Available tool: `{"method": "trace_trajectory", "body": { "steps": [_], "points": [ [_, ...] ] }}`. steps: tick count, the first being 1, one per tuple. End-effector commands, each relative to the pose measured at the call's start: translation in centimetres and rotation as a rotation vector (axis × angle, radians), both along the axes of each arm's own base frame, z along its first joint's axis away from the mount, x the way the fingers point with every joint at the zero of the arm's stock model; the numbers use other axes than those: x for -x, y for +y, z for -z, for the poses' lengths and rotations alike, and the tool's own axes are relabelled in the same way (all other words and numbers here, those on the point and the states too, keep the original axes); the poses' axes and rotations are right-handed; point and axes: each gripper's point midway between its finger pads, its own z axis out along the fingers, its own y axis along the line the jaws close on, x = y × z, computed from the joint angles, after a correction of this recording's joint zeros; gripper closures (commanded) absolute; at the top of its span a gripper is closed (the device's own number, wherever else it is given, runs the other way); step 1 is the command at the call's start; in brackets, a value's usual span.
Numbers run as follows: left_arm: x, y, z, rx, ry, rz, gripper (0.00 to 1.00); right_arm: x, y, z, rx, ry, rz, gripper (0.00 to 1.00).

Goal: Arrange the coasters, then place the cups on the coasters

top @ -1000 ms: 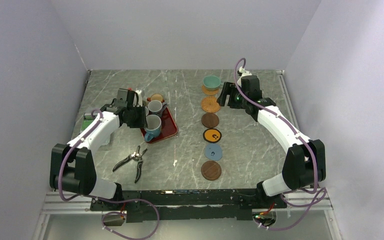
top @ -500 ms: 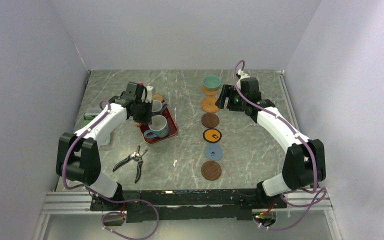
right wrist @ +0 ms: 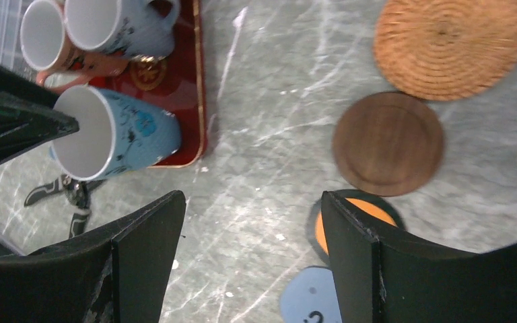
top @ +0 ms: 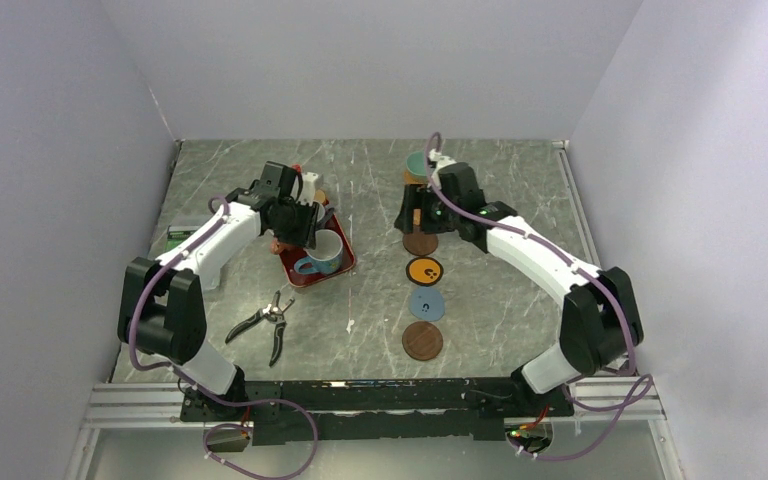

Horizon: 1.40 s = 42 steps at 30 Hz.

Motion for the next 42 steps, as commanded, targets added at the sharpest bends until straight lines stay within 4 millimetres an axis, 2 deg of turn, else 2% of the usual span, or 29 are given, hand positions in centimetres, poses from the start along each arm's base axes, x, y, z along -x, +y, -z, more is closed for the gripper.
{"method": "trace_trajectory", "body": {
  "steps": [1, 4, 7, 10, 15, 19, 26, 32, 36, 40, 42],
  "points": [
    [-1.1, -0.6, -5.0, 0.061, -0.171, 0.0, 0.5, -0.7, 3.4, -2.6, -0.027, -0.068, -0.032, 0.23],
    [-0.9, -0.1, -6.7, 0.084, -0.244, -0.028, 0.4, -0.7, 5.3, -2.6, -0.026, -0.065, -0.066, 0.26],
    [-1.2, 1.5, -8.3, 0.111, -0.317, -0.102, 0.35, -0.4, 7.1, -2.4, -0.011, -0.064, -0.11, 0.29],
    [-1.5, 4.1, -9.9, 0.132, -0.373, -0.206, 0.32, -0.4, 8.6, -2.3, 0.018, -0.068, -0.153, 0.31],
    [-1.4, 8.7, -11.3, 0.072, -0.446, -0.369, 0.31, -0.6, 11.1, -1.2, 0.081, -0.081, -0.268, 0.34],
    [-0.4, 10.1, -12.4, 0.038, -0.512, -0.42, 0.33, -0.4, 13.3, -0.6, 0.15, -0.093, -0.37, 0.37],
    [0.1, 10.0, -13.1, 0.072, -0.54, -0.429, 0.33, -0.9, 15.6, 2.4, 0.245, -0.066, -0.412, 0.42],
    [0.0, 9.4, -12.8, 0.092, -0.516, -0.412, 0.33, -0.9, 17.1, 3.3, 0.326, -0.082, -0.424, 0.56],
    [0.1, 9.4, -12.9, 0.091, -0.519, -0.411, 0.33, -1.0, 17.2, 3.2, 0.37, -0.105, -0.408, 0.79],
    [0.1, 9.5, -13.0, 0.09, -0.521, -0.414, 0.33, -0.7, 16.8, 2.5, 0.374, -0.109, -0.396, 0.98],
    [0.2, 9.5, -13.0, 0.09, -0.52, -0.414, 0.34, -0.5, 16.6, 1.7, 0.363, -0.105, -0.378, 1.0]
  ]
}}
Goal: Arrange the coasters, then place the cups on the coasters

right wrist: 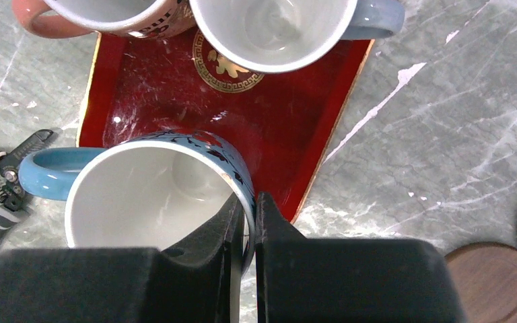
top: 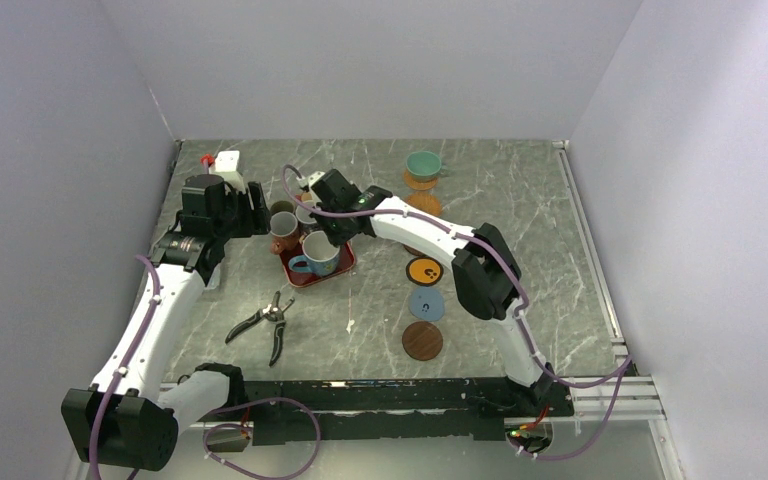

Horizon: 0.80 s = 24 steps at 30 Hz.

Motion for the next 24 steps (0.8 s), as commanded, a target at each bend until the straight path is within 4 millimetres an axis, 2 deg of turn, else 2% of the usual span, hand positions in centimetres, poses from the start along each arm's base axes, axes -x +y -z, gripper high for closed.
{"method": "trace_trajectory", "body": {
  "steps": [1, 6, 9, 12, 16, 24],
  "points": [
    [-0.4, -0.2, -1.4, 0.02, -0.046, 0.001, 0.34, -0.4, -0.1, -4.9, -0.056, -0.067, 0.044, 1.0],
    [-0.2, -0.2, -1.5, 0.023, -0.049, -0.001, 0.34, -0.6, -1.7, -9.2, -0.095, -0.105, 0.152, 1.0],
    [-0.2, -0.2, -1.6, 0.024, -0.053, -0.001, 0.34, -1.3, -3.3, -11.6, -0.11, -0.135, 0.227, 1.0],
    [-0.2, -0.2, -1.6, 0.025, -0.052, -0.002, 0.34, -2.7, -5.6, -13.0, -0.1, -0.152, 0.3, 1.0],
    [-0.2, -0.2, -1.6, 0.024, -0.054, -0.001, 0.34, -5.6, -9.7, -13.2, -0.078, -0.167, 0.414, 1.0],
    [-0.3, -0.2, -1.4, 0.021, -0.05, 0.0, 0.31, -12.1, -18.6, -11.5, -0.066, -0.183, 0.634, 1.0]
  ]
}}
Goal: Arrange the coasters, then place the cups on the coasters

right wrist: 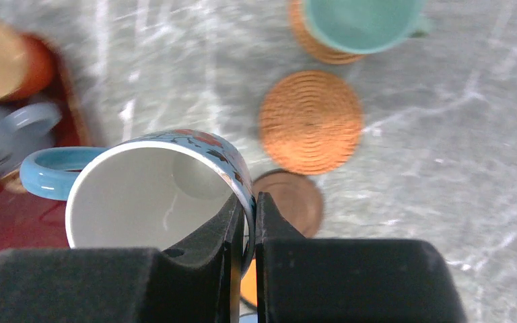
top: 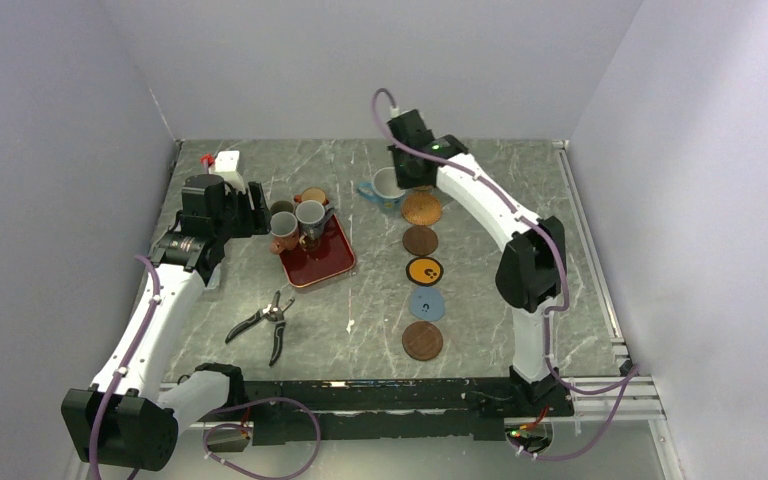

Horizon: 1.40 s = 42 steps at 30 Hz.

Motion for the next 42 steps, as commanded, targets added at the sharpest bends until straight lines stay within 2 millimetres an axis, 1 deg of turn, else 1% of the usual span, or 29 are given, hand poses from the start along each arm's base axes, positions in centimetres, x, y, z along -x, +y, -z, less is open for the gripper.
{"method": "trace_trajectory", "body": {
  "steps": [1, 4, 6, 10, 14, 18, 26, 34, 42],
  "points": [
    [-0.3, -0.2, -1.5, 0.02, -0.051, 0.001, 0.31, -3.6, -4.2, -2.6, -0.046, -0.104, 0.136, 1.0],
    [-0.3, -0.2, -1.5, 0.019, -0.051, 0.002, 0.31, -5.1, -5.9, -2.0, -0.044, -0.123, 0.151, 1.0],
    [-0.3, -0.2, -1.5, 0.018, -0.051, 0.002, 0.31, -5.9, -6.5, -1.6, -0.044, -0.131, 0.152, 1.0],
    [-0.3, -0.2, -1.4, 0.019, -0.049, 0.002, 0.31, -7.3, -7.5, -0.5, -0.058, -0.123, 0.145, 1.0],
    [-0.4, -0.2, -1.3, 0.019, -0.046, 0.001, 0.31, -8.1, -8.2, 0.2, -0.051, -0.116, 0.138, 1.0],
    [-0.4, -0.2, -1.1, 0.018, -0.04, 0.001, 0.31, -8.3, -8.5, 1.0, -0.035, -0.094, 0.123, 1.0],
    [-0.6, -0.3, -0.9, 0.017, -0.033, 0.001, 0.32, -8.0, -9.5, 2.8, 0.011, -0.058, 0.133, 1.0],
    [-0.6, -0.3, -0.8, 0.016, -0.028, 0.002, 0.32, -8.4, -9.8, 3.6, 0.015, -0.057, 0.138, 1.0],
    [-0.6, -0.3, -0.7, 0.017, -0.025, 0.002, 0.32, -8.5, -10.2, 4.5, 0.029, -0.039, 0.143, 1.0]
  ]
}}
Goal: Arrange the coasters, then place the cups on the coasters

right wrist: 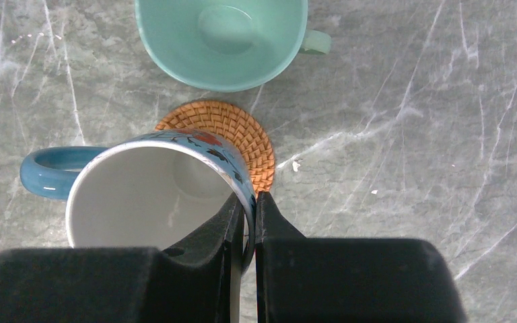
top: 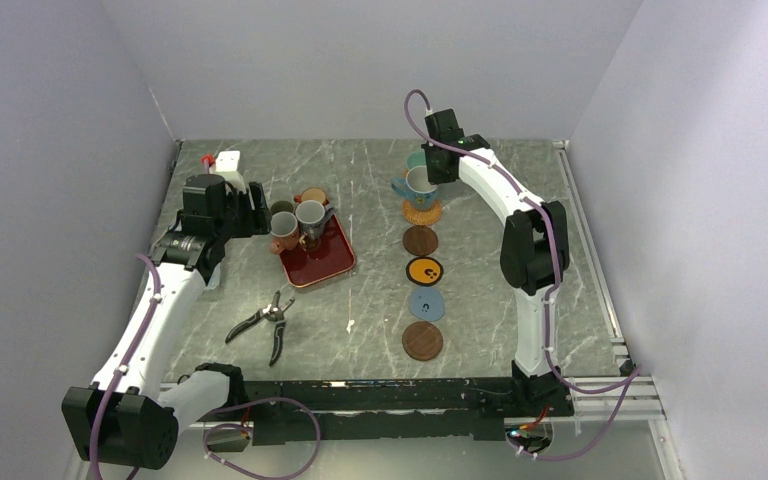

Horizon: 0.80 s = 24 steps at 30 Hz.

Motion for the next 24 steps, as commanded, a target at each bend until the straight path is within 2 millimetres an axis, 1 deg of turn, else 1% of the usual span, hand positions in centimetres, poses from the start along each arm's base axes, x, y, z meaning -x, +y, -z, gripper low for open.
{"method": "trace_trajectory", "body": {
  "steps": [1, 13, 24],
  "points": [
    [-0.5, -0.3, -0.9, 0.018, -0.032, 0.002, 0.32, -1.8, 0.1, -1.6, -0.021, -0.086, 0.007, 1.0],
    [-0.5, -0.3, -0.9, 0.018, -0.031, 0.004, 0.32, -1.5, -0.4, -0.6, -0.008, -0.06, 0.003, 1.0],
    [-0.6, -0.4, -0.7, 0.019, -0.025, 0.006, 0.32, -1.2, -0.2, 0.2, -0.002, -0.041, -0.029, 1.0]
  ]
}}
